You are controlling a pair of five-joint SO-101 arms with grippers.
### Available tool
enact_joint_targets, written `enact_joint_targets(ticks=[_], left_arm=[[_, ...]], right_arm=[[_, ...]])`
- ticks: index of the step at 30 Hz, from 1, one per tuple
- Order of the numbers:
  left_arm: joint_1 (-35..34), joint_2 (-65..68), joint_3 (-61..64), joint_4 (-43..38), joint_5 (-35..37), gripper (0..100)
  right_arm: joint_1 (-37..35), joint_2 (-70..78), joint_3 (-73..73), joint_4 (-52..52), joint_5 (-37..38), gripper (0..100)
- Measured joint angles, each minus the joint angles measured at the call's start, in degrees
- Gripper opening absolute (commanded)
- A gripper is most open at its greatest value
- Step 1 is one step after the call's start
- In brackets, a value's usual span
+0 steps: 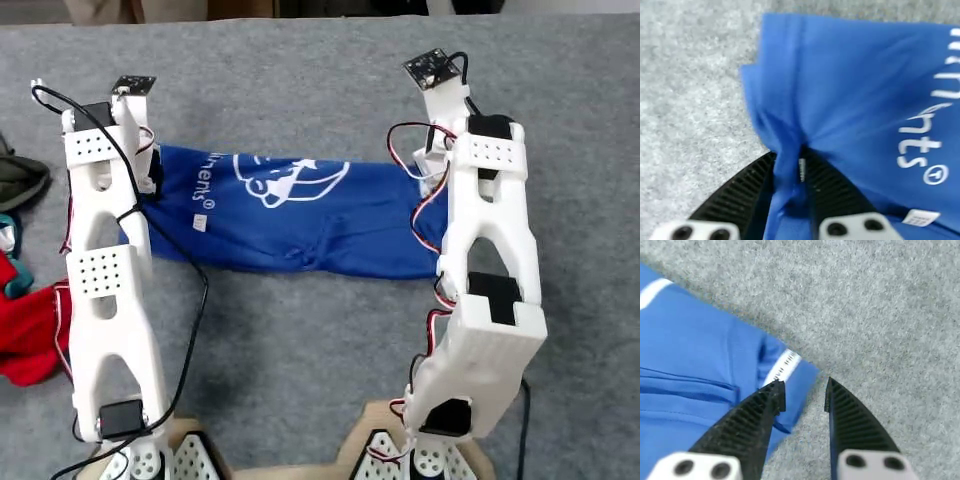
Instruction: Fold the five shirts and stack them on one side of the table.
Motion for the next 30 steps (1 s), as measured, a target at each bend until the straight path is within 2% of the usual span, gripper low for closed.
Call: enact_joint_targets(ticks=[5,15,22,30], left_arm=[[0.0,0.0,0.0,0.0,0.4,2],[1.5,-3.4,-5.2,0.9,7.2,2],[12.2,-9.9,-5.2,0.9,7.3,2],[25.1,-11.4,-5.5,0.9,9.8,2]], right_arm=[[0.0,0.0,0.0,0.0,0.0,15.3],[2.6,0.0,-2.6,-0.1,0.6,15.3],[10.7,0.0,-7.2,-0.1,2.1,15.3],[19.5,0.0,-12.7,-0.1,2.2,15.3]])
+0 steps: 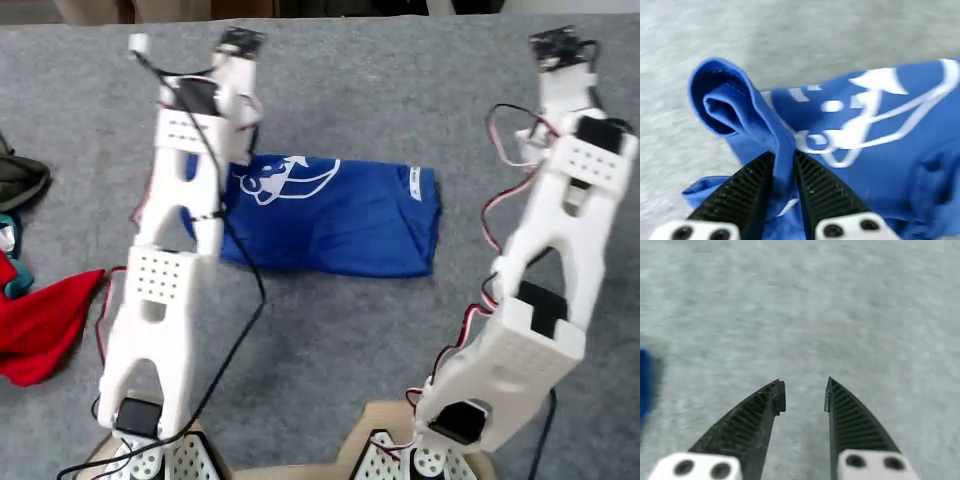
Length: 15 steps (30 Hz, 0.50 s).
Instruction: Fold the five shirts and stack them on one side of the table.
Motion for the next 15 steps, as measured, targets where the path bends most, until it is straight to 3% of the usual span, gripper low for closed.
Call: enact_joint_targets(ticks=[9,15], left_arm=[[15.2,0.0,-0.1,0.0,0.0,2],[19.3,0.0,-0.1,-3.3,2.5,2]], right_arm=[[7.4,0.2,-4.1,0.0,0.0,15.3],[8.0,0.3,-4.1,0.0,0.0,15.3]])
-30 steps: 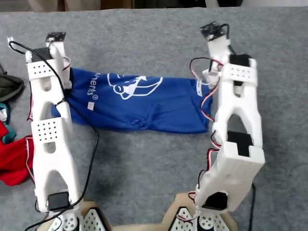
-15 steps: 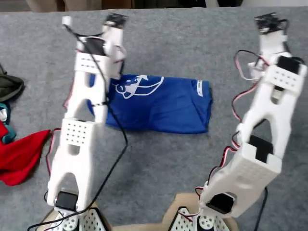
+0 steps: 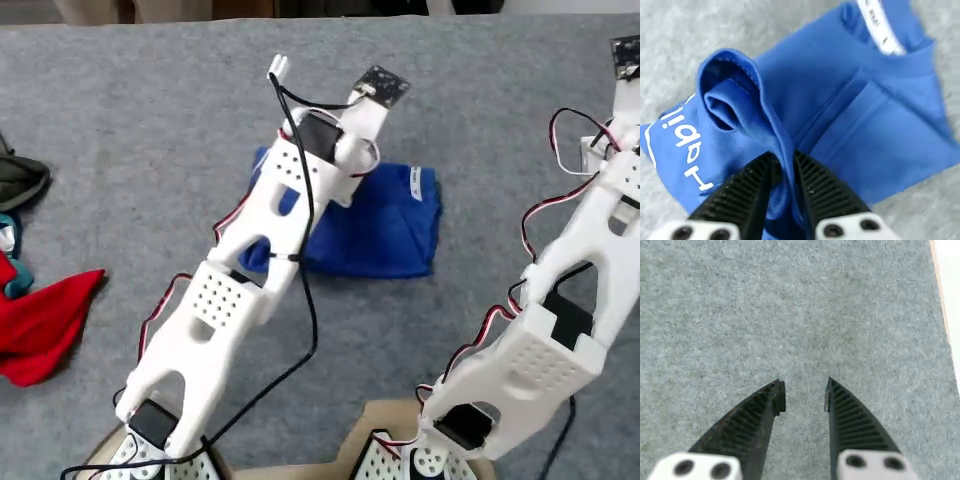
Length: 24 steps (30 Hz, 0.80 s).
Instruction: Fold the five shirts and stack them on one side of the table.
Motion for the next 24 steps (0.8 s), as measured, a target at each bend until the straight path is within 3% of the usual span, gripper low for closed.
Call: enact_joint_targets(ticks=[11,24], left_arm=[[4.8,0.0,0.0,-9.3,10.9,2],[6.8,0.0,0.0,-12.2,17.5,2]], right_arm=[[0.0,0.0,0.0,0.0,0.0,15.3],[0.0,0.0,0.0,0.0,0.0,15.3]])
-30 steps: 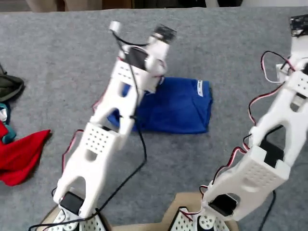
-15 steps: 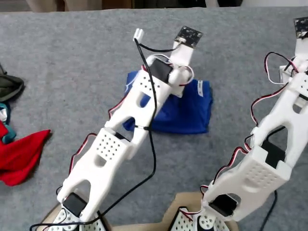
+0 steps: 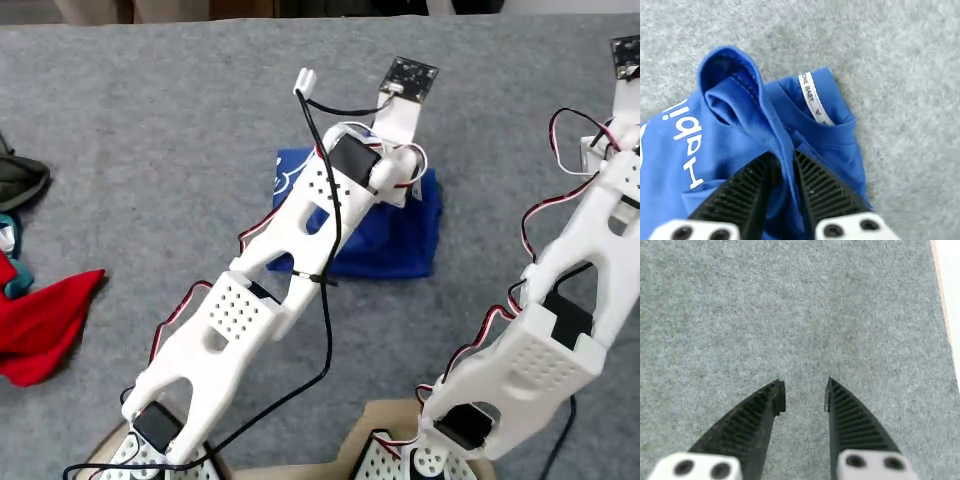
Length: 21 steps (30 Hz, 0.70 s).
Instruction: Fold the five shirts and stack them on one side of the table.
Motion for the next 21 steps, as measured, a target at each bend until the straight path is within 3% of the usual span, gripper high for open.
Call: enact_joint_targets(ticks=[12,21], left_arm=[[-0.1,0.0,0.0,-2.5,10.2,2],[0.8,-2.7,0.0,-2.7,10.9,2]], right_arm=[[0.1,0.0,0.0,0.0,0.0,15.3],[0.1,0.0,0.0,0.0,0.0,15.3]])
